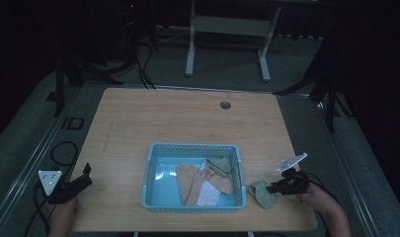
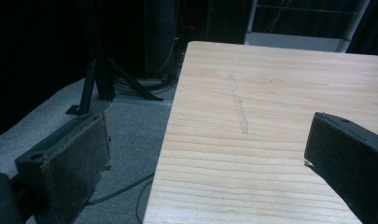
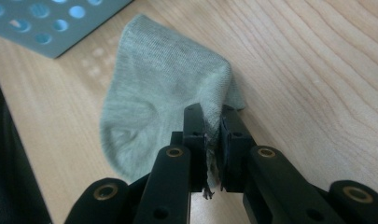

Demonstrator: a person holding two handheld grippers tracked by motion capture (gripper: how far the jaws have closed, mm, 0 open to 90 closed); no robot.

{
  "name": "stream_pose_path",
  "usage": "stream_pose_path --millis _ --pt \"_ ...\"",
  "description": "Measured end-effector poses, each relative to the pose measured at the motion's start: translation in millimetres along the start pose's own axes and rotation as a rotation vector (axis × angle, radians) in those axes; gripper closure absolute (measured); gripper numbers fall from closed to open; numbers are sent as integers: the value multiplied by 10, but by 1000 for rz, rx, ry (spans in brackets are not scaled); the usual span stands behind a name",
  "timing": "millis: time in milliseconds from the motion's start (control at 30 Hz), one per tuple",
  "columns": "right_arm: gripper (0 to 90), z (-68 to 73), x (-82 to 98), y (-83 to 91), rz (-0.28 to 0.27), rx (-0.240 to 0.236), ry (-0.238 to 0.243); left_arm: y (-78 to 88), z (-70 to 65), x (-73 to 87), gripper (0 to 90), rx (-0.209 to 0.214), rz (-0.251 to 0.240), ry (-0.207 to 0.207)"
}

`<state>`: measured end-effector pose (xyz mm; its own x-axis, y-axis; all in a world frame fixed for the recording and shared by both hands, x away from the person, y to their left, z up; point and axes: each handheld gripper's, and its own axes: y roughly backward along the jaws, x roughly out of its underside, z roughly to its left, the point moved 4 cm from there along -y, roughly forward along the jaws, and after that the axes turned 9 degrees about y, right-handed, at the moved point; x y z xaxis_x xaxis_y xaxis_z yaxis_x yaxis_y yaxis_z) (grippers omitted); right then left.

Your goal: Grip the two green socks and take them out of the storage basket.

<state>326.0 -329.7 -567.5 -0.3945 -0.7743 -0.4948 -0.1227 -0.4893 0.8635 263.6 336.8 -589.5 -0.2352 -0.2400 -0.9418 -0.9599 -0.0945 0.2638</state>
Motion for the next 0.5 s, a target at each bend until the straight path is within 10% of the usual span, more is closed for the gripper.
stream_pose_path --millis 500 --pt "603 -37 -349 475 -22 110 48 -3 1 -1 4 -2 2 -1"
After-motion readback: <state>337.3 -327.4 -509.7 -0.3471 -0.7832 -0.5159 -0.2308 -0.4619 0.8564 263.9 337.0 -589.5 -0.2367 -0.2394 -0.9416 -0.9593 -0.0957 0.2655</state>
